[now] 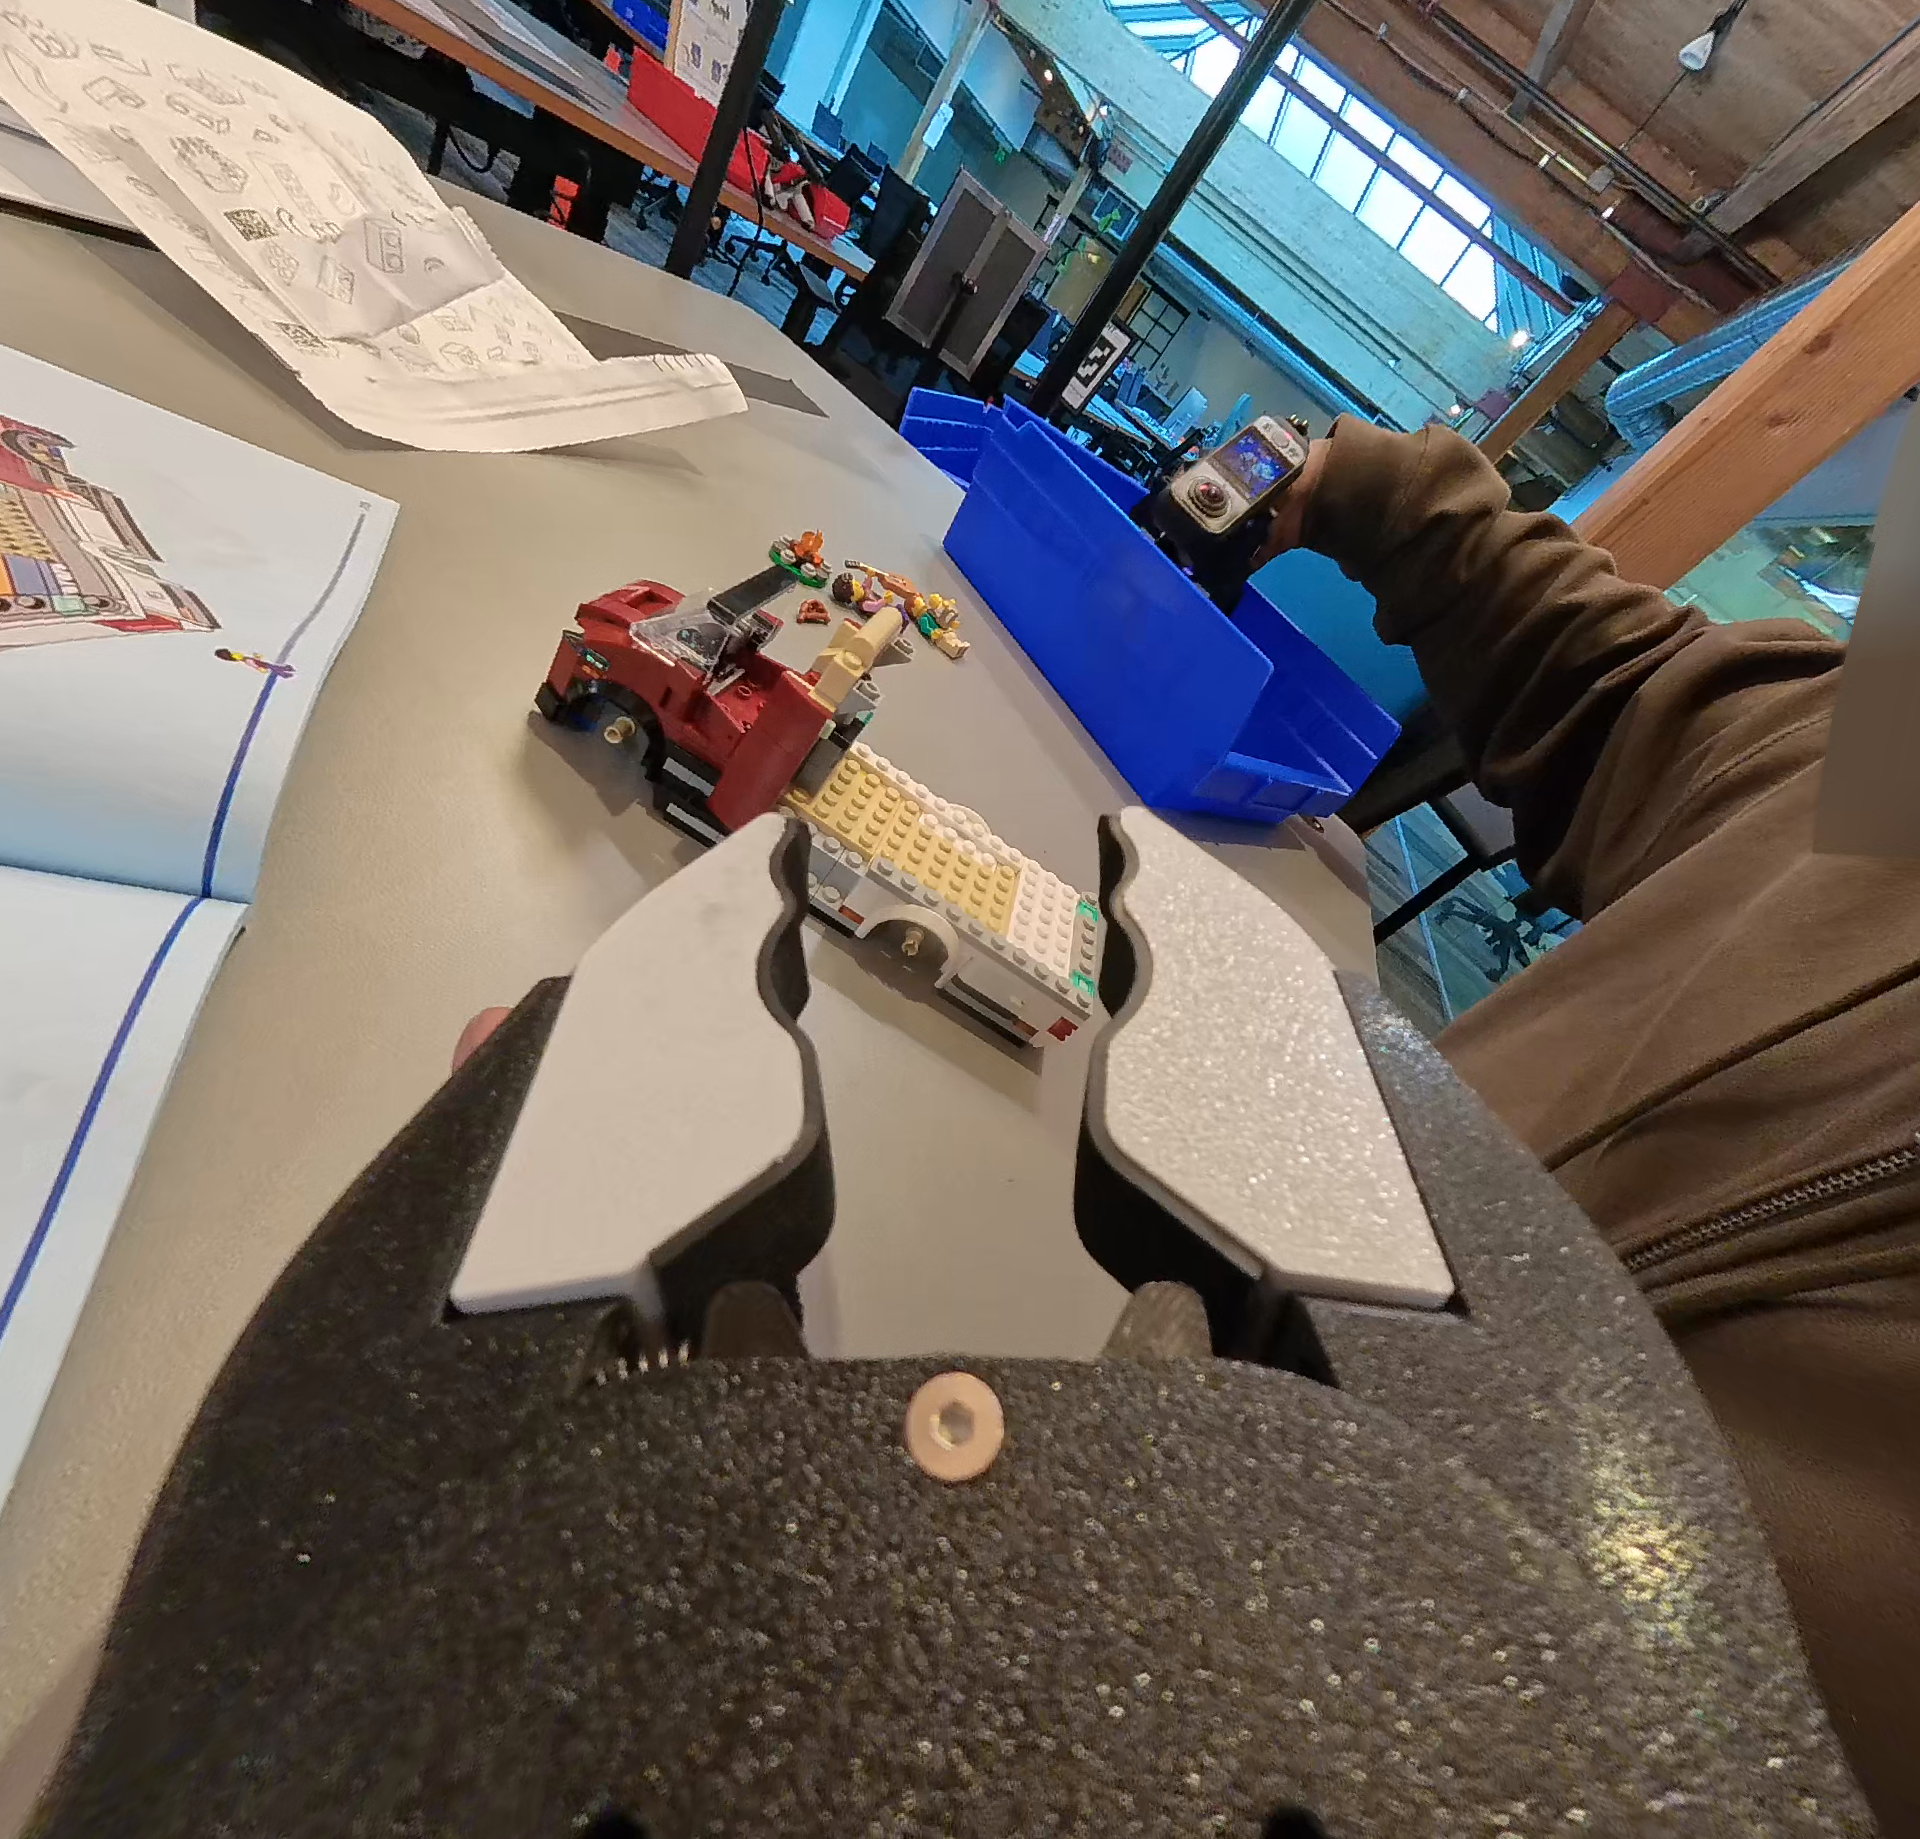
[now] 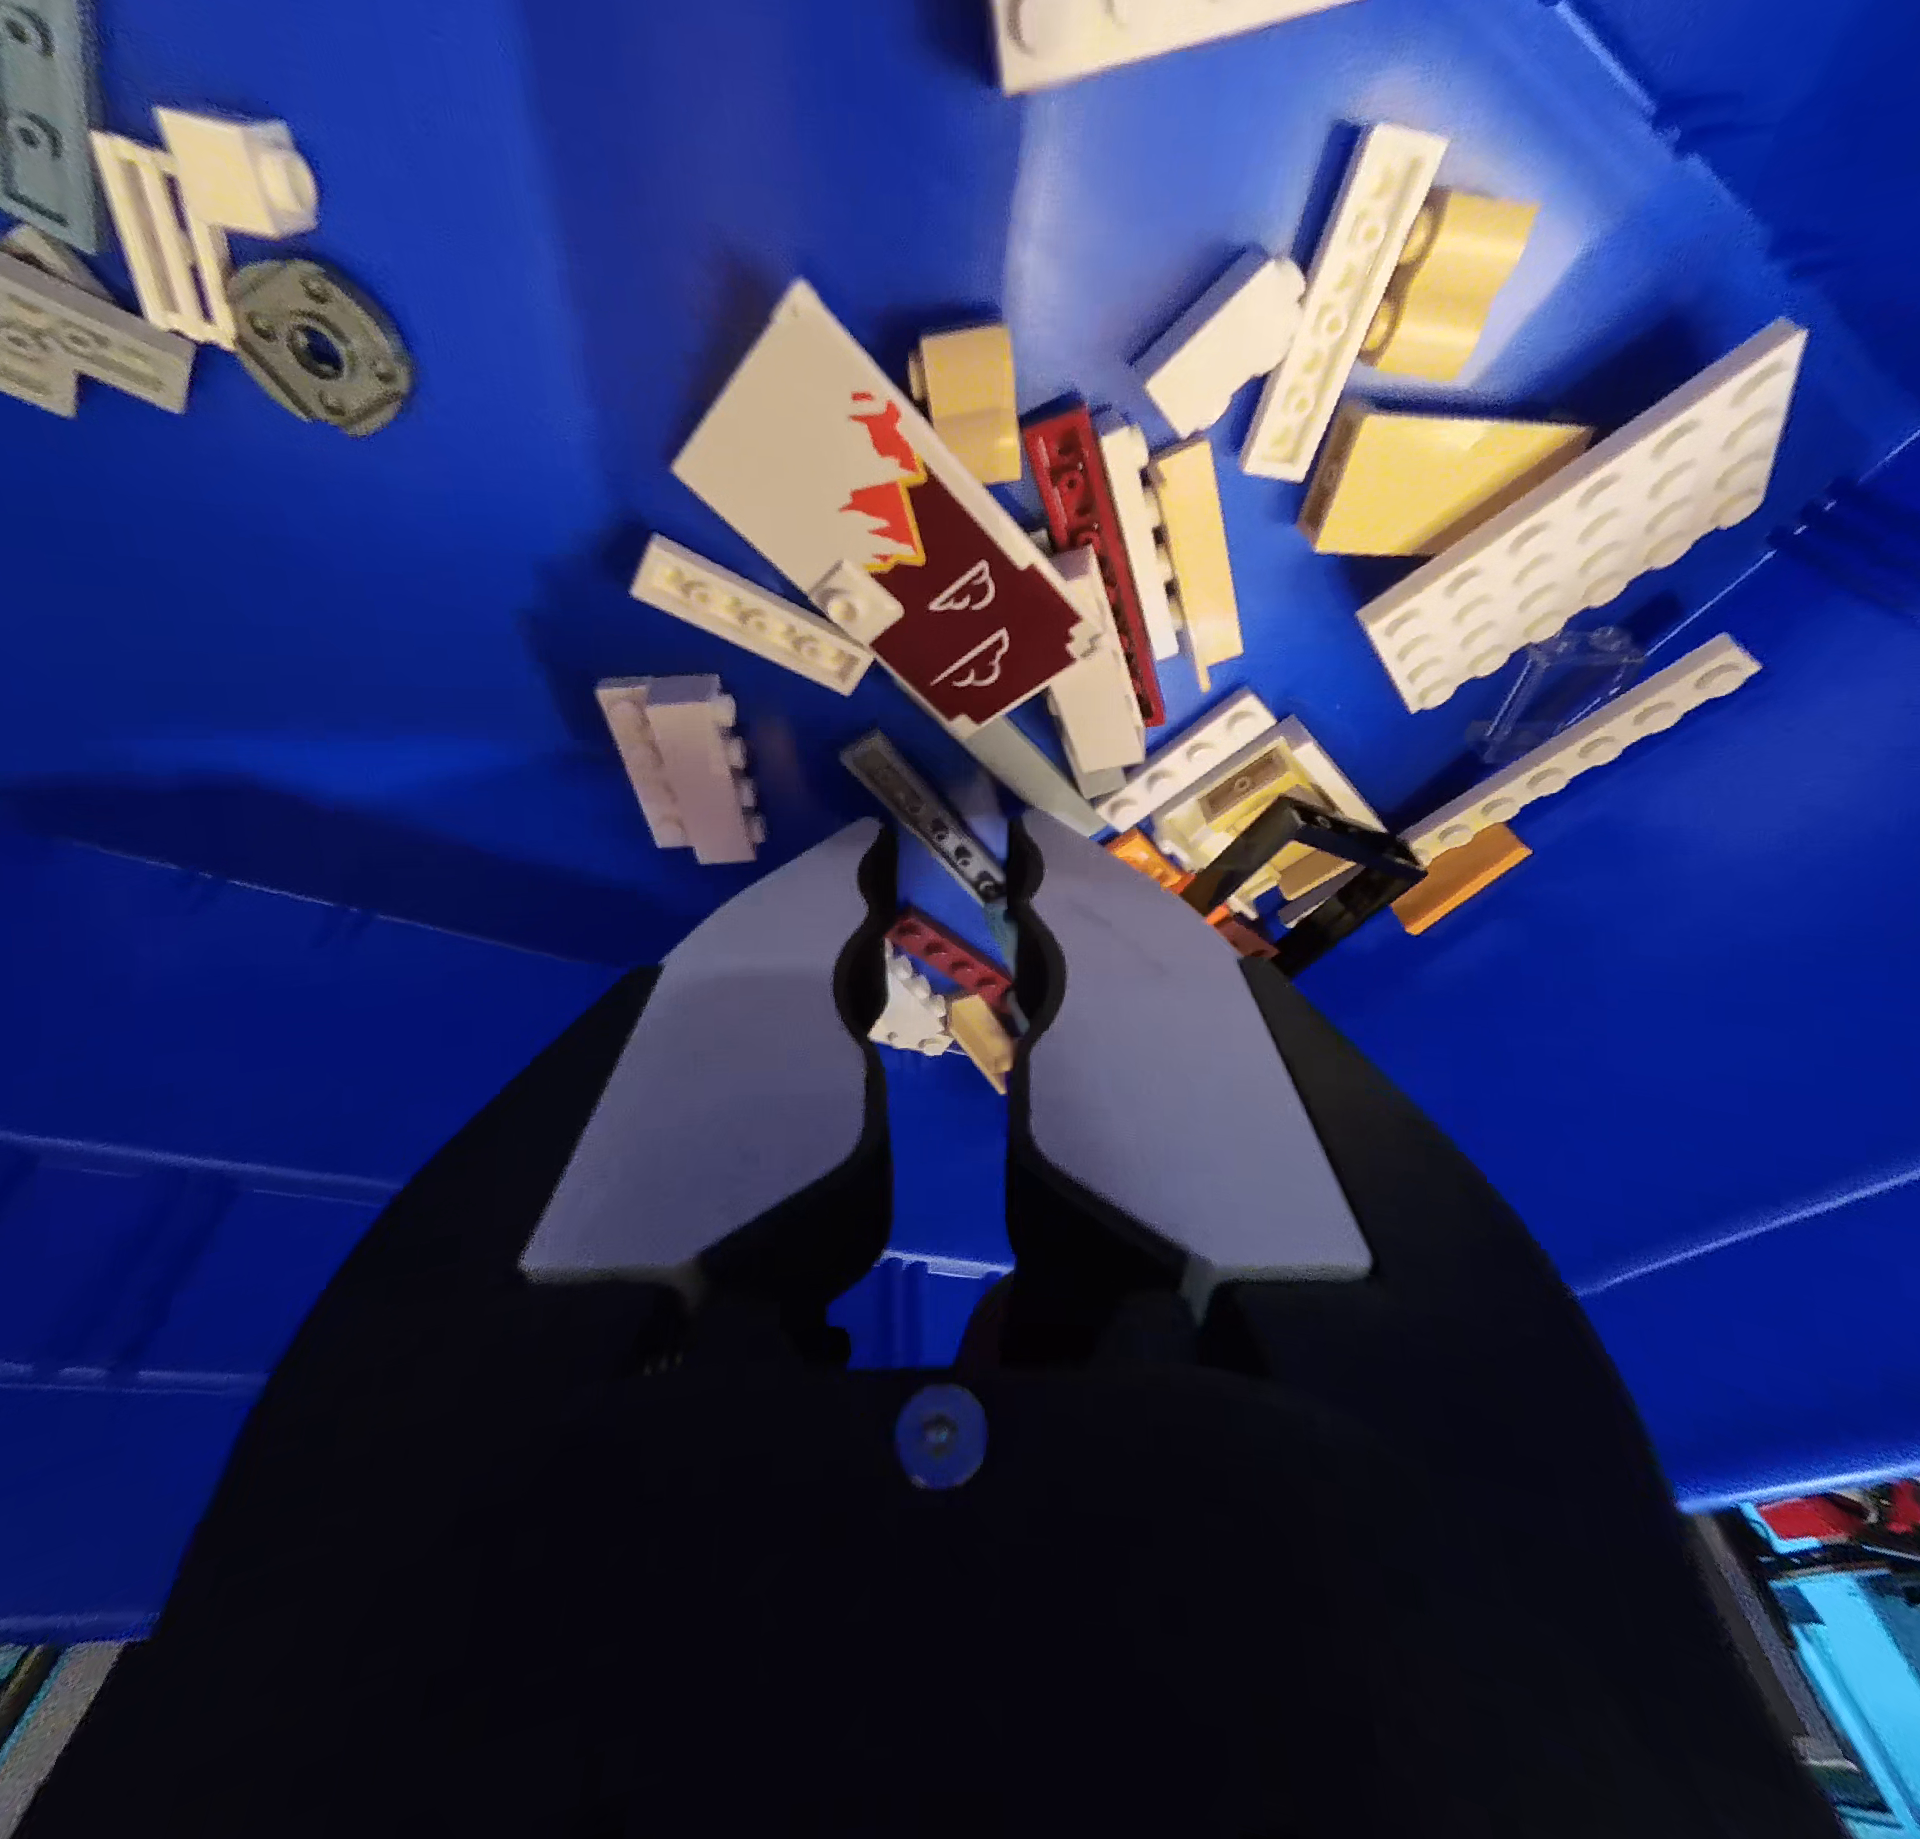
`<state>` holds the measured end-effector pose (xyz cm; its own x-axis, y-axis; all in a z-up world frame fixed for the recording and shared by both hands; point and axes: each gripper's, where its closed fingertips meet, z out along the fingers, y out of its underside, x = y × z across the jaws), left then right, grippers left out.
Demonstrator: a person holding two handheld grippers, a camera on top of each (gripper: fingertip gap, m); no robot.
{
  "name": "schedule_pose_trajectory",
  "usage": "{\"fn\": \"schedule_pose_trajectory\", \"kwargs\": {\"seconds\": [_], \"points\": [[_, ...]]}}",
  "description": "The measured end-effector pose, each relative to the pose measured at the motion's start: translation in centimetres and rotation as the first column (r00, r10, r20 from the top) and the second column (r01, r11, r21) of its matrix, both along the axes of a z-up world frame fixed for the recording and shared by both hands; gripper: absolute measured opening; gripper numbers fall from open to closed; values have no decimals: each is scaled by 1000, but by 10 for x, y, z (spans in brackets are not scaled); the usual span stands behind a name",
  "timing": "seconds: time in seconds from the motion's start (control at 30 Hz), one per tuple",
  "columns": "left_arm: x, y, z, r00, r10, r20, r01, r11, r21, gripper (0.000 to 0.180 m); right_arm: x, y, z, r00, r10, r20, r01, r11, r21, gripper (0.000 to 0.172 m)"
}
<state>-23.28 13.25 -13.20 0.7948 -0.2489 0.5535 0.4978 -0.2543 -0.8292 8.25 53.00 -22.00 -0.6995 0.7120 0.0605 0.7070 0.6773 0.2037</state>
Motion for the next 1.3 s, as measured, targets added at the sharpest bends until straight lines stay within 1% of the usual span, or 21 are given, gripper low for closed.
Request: {"fn": "schedule_pose_trajectory", "kwargs": {"seconds": [0.07,0.2,0.27,0.33,0.47,0.57,0.63,0.7,0.77,0.83,0.87,0.93,1.0,1.03,1.17,1.3], "points": [[0,0,-1,1000,-1,-3,1,1000,-4,54,-1,-1,0,1000,3,4,-3,1000,8,21],[1,-1,0,1000,-5,-5,5,1000,1,54,3,-5,-1,998,-36,49,36,999,-14,11],[2,-2,0,1000,-6,-5,6,1000,-3,54,4,-5,-1,997,-48,63,50,998,-23,10],[2,-3,-1,1000,-6,-8,6,1000,-7,54,5,-5,-1,993,-92,71,95,995,-37,9],[2,-7,0,1000,-3,-1,3,1000,4,54,5,-6,7,994,-110,18,110,993,-39,8],[1,-9,1,1000,-4,7,4,1000,7,54,0,-19,28,993,-89,-73,87,996,-32,8],[2,-9,-1,1000,-7,3,7,1000,-7,54,-8,-43,48,987,-58,-148,52,998,-42,8],[3,-8,-6,1000,-10,-2,9,999,-42,53,-18,-82,70,974,-9,-225,-8,997,-74,8],[3,-6,-9,1000,-13,11,14,997,-70,52,-29,-135,86,959,48,-279,-88,987,-134,8],[3,-5,-12,1000,-16,19,17,996,-91,51,-40,-192,93,945,103,-311,-170,966,-196,8],[4,-5,-13,1000,-18,15,19,995,-100,51,-44,-218,91,941,134,-311,-207,954,-215,8],[6,-6,-14,1000,-21,-3,20,994,-105,50,-50,-259,77,934,201,-296,-270,938,-216,7],[9,-9,-14,1000,-27,-15,25,994,-108,50,-61,-290,59,925,226,-304,-297,931,-211,8],[10,-10,-14,999,-27,-18,25,994,-106,50,-70,-301,50,921,217,-323,-294,932,-212,8],[10,-17,-12,1000,-14,-7,13,996,-92,50,-95,-324,17,924,131,-359,-228,942,-244,8],[9,-22,-10,1000,-9,13,10,997,-77,50,-97,-328,-2,934,64,-352,-172,943,-285,8]]}}
